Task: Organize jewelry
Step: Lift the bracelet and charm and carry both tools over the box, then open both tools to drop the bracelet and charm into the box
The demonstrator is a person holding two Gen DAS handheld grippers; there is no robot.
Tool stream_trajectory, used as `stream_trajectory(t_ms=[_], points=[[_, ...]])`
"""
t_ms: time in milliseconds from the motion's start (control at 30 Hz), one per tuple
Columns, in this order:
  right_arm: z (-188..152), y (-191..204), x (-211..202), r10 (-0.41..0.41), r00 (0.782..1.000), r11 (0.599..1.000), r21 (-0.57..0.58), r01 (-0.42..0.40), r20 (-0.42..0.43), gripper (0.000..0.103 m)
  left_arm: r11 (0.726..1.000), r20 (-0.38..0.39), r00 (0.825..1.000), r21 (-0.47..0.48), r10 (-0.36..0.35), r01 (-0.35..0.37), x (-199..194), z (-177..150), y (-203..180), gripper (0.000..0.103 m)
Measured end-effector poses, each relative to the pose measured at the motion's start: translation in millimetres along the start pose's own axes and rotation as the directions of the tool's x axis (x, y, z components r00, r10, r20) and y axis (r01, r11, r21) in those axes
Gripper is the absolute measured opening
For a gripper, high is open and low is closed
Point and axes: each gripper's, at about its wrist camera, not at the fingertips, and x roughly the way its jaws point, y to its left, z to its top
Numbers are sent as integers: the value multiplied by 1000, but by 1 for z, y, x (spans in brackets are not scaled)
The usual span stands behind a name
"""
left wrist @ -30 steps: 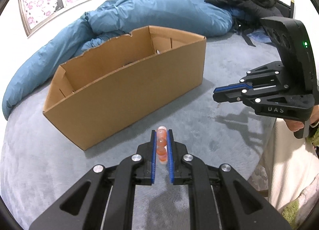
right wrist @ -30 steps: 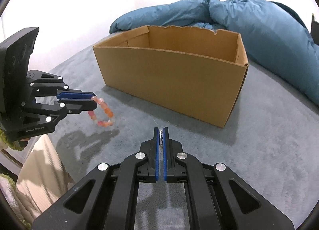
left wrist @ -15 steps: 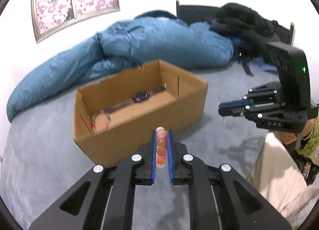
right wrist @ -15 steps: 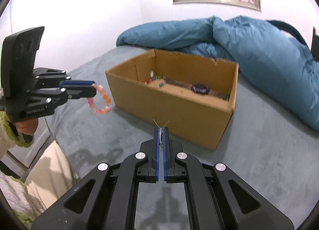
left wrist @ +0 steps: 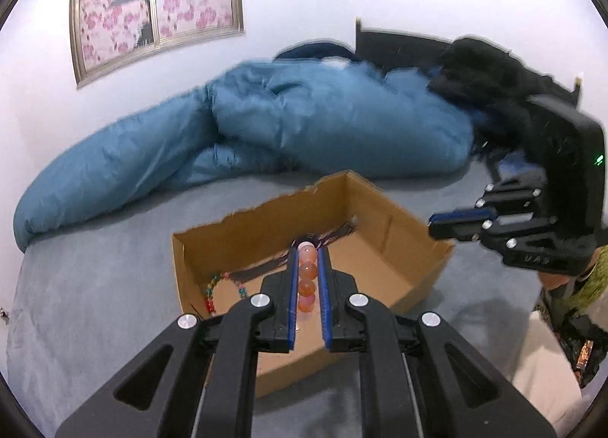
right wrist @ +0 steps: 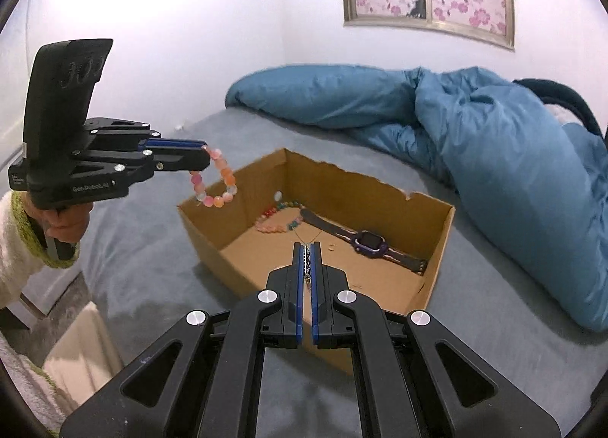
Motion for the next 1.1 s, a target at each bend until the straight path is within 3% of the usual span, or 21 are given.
stream_trajectory(t_ms=[133, 267, 533, 667, 800, 967, 1100], points=[[1, -15, 39, -15, 995, 1000, -23, 13, -97, 2, 1000, -140, 990, -14, 25, -27, 49, -5, 19, 9], [-2, -24, 69, -30, 983, 999, -43, 22, -179, 2, 998, -267, 963, -44, 32, -45, 90, -14, 36, 9], [-12, -37, 98, -83, 957, 995, -72, 65, -277, 3, 997, -361, 930, -13, 69, -79, 126, -33, 41, 10], [-16, -39, 97, -92, 954, 995, -72, 75, -285, 9, 996, -358, 930, -7, 77, -86, 122, -35, 40, 25], [-13, -40, 93, -103, 956, 994, -74, 86, -274, 15, 995, -346, 934, -9, 90, -99, 117, -32, 40, 33], [-8, -41, 72, -109, 968, 994, -46, 101, -226, 21, 994, -283, 954, -22, 98, -109, 91, -27, 39, 36], [-4, -43, 48, -128, 977, 992, -7, 129, -172, 31, 989, -185, 974, -46, 127, -138, 57, -23, 40, 44]])
